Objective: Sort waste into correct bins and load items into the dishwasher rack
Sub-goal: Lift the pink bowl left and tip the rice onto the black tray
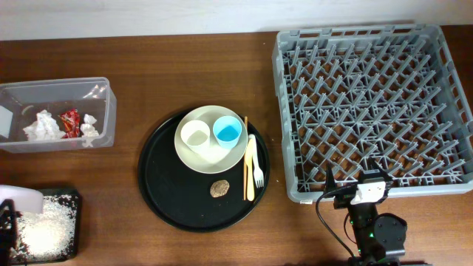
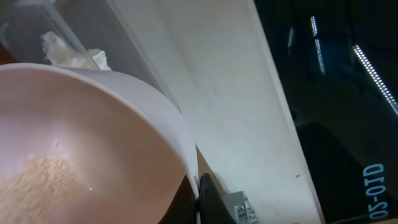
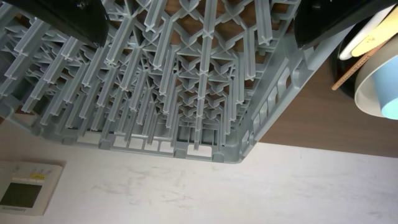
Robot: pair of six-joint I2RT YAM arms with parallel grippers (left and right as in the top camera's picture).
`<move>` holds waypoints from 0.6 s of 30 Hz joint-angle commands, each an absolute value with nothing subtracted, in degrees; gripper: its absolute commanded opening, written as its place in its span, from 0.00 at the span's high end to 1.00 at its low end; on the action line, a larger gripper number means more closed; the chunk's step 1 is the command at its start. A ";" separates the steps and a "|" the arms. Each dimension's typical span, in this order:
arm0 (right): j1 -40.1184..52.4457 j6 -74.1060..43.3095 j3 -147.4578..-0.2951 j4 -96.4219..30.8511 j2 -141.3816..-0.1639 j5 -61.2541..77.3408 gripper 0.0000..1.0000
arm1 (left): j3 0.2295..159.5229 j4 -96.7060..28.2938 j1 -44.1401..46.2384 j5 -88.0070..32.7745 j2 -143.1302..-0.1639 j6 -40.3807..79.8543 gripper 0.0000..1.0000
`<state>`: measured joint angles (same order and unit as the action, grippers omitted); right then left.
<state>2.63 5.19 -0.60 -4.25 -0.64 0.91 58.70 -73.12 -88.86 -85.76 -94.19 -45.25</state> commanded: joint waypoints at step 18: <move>2.98 5.58 -0.32 -4.54 -0.32 0.80 0.02 | 58.22 -88.82 -88.88 -90.17 -94.17 -70.57 1.00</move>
